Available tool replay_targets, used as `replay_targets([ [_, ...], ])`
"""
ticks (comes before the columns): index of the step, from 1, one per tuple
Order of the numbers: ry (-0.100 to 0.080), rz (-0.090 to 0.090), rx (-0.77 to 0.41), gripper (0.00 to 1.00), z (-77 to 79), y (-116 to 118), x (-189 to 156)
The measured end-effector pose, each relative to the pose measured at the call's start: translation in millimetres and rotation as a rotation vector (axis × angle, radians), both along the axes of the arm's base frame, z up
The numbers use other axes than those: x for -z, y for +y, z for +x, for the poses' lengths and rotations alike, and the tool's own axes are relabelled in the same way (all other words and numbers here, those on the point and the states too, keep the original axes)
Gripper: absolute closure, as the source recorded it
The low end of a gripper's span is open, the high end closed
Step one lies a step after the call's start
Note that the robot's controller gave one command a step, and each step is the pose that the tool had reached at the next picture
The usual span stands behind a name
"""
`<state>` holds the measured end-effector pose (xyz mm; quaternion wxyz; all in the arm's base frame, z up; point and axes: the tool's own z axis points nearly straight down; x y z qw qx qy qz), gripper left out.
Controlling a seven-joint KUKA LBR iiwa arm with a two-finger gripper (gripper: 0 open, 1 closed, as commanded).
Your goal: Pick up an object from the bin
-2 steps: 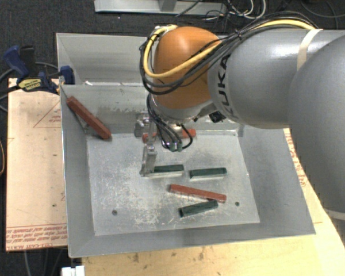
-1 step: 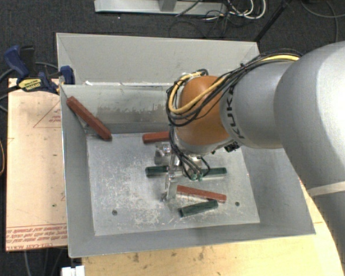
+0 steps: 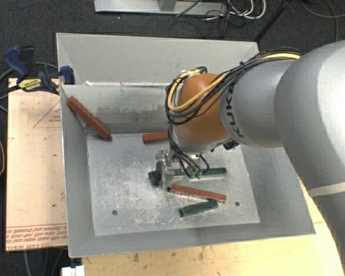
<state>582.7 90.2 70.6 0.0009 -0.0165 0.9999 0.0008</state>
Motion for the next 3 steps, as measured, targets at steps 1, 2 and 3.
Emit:
replay_targets([
  [1, -0.002, -0.001, 0.001, 1.0, -22.3, -18.5, -48.3],
  [2, 0.001, 0.0, 0.001, 0.0, -22.8, -17.8, -45.6],
  [3, -0.001, -0.001, -0.156, 0.0, 28.8, -17.5, 1.2],
])
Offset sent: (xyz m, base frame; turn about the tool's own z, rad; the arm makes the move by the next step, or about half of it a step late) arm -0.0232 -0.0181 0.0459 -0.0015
